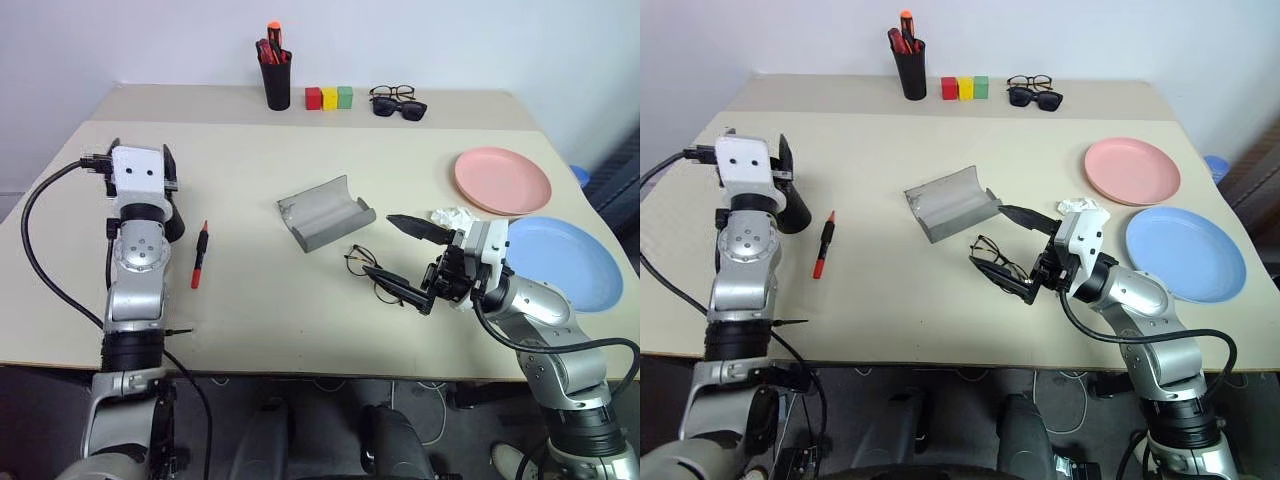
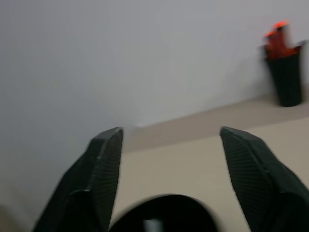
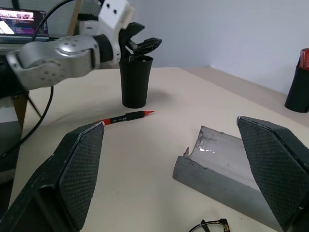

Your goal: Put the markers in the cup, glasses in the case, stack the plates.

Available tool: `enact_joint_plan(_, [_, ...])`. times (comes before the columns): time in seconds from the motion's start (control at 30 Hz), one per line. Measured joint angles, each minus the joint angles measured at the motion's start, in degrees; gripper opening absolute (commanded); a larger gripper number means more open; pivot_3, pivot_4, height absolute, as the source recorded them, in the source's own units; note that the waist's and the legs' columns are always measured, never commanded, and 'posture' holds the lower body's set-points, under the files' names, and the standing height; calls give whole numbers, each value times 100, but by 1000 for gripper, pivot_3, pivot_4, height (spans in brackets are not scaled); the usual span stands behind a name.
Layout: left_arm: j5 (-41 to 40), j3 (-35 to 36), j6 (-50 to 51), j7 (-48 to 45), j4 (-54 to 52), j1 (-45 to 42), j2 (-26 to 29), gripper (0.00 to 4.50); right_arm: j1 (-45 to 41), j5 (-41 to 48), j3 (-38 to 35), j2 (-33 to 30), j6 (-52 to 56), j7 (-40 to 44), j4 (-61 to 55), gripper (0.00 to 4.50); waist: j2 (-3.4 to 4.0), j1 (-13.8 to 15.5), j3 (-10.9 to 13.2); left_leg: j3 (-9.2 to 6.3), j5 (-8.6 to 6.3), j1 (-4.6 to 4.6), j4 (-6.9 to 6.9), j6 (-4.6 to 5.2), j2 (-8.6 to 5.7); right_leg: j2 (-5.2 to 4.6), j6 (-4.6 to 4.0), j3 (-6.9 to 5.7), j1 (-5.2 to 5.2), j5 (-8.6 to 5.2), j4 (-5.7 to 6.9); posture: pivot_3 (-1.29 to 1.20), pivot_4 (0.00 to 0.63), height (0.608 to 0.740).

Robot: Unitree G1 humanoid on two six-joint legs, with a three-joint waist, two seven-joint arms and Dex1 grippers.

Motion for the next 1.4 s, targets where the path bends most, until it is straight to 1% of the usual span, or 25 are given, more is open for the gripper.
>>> enact_joint_plan(0.13, [-1043, -134, 1625, -1070, -1490, 346, 171, 3075, 6, -46, 2, 4, -18, -3, 12, 4500, 1, -8, 0, 0, 0, 4, 0, -1, 0, -1, -1, 3, -2, -5, 12, 0, 150, 740])
enact_joint_plan(0.2, [-1311, -129, 2533, -1171, -1803, 354, 216, 3075, 6, -65, 2, 15, -32, -2, 14, 4500, 1, -7, 0, -3, 0, 12, 0, -1, 0, 0, -14, 3, -1, -14, 23, 0, 150, 740])
enact_joint_plan(0.33, [-1506, -85, 4444, -1042, -1884, 315, 301, 3075, 5, -99, 4, 49, -50, -2, 34, 4500, 0, -25, 0, -9, 0, 22, 0, 0, 0, 2, 0, 3, 2, -26, 34, 0, 150, 740])
enact_joint_plan(0.43, [-1523, -79, 5640, -901, -1800, 62, 348, 3075, 5, -113, 28, 75, -63, -1, 57, 4500, -1, -16, 1, -10, 0, 21, 0, 0, 0, 2, 0, 3, 4, -26, 34, 0, 150, 740])
enact_joint_plan(0.57, [-1380, -55, 6410, -692, -1367, -157, 490, 3075, 11, -153, 66, 123, -78, 4, 87, 4500, -1, -13, 1, -12, 0, 22, -1, 0, 0, 3, -2, 2, 3, -25, 34, 0, 150, 740])
enact_joint_plan(0.67, [-1292, -63, 6475, -581, -883, -310, 463, 3075, 18, -184, 66, 159, -113, 0, 142, 4500, -2, -6, 2, -14, 0, 22, -1, 0, 0, 3, -3, 2, 3, -25, 34, 0, 150, 740])
enact_joint_plan(0.8, [-1089, -25, 6498, -300, -152, -749, 225, 3075, 32, -215, 88, 215, -162, -14, 179, 4500, -3, 1, 1, -14, 0, 21, -1, -1, -2, 2, -2, 2, 5, -25, 32, 0, 150, 740])
enact_joint_plan(0.83, [-1046, -28, 6480, -234, -13, -853, 183, 2840, 41, -221, 91, 218, -169, -32, 183, 4500, -2, 3, 1, -15, 0, 22, -2, -1, -2, 2, -2, 2, 6, -25, 33, 0, 150, 740])
enact_joint_plan(0.9, [-1001, -34, 6382, -187, 196, -963, 127, 2221, 89, -233, 91, 224, -177, -69, 182, 4500, 0, -1, -1, -15, 0, 24, -3, -1, -2, 2, -2, 2, 6, -24, 35, 0, 150, 740])
enact_joint_plan(0.93, [-991, -53, 6346, -176, 271, -1007, 92, 1674, 122, -246, 90, 224, -178, -81, 181, 4500, 1, -2, -1, -14, 0, 27, -3, -1, -2, 2, -2, 2, 8, -25, 35, 0, 150, 740])
enact_joint_plan(0.97, [-981, -60, 6308, -171, 305, -1011, 59, 1265, 145, -254, 92, 225, -178, -99, 180, 4500, 2, -3, -2, -14, 1, 30, -3, -1, -2, 2, -2, 2, 10, -25, 35, 0, 150, 740])
enact_joint_plan(1.03, [-972, -65, 6285, -169, 359, -1029, 18, 143, 177, -261, 87, 224, -178, -136, 177, 4500, 2, -18, -2, -14, 0, 40, -6, -2, -1, 2, -1, 3, 15, -25, 36, 0, 150, 740])
enact_joint_plan(1.07, [-955, -64, 6280, -176, 392, -1044, 19, 34, 201, -263, 85, 222, -178, -158, 175, 4500, 3, -22, -2, -14, 0, 45, -9, -2, -1, 3, -1, 3, 16, -26, 37, 0, 150, 740])
enact_joint_plan(1.17, [-944, -59, 6274, -243, 404, -1042, 20, 34, 215, -266, 85, 222, -179, -186, 174, 4500, 4, -21, -3, -15, 0, 51, -11, -3, -1, 3, -1, 3, 20, -27, 38, 0, 150, 740])
enact_joint_plan(1.23, [-1018, -61, 6311, -415, 224, -944, 45, 34, 215, -268, 85, 222, -179, -203, 167, 4500, 3, -19, -3, -13, -1, 50, -11, -3, -2, 1, -2, 4, 20, -27, 36, 0, 150, 740])
enact_joint_plan(1.3, [-1239, -167, 6349, -771, -263, -655, 92, 34, 224, -271, 76, 219, -183, -226, 162, 4500, 2, -15, -1, -10, -1, 49, -14, -5, -2, -1, -8, 8, 19, -25, 32, 0, 150, 740])
enact_joint_plan(1.4, [-1670, -575, 6290, -1421, -1453, -114, 290, 34, 221, -277, 73, 217, -196, -236, 153, 4500, -5, 0, 3, -12, -2, 33, -15, -6, -2, -1, -12, 8, 9, -26, 28, 0, 150, 740])
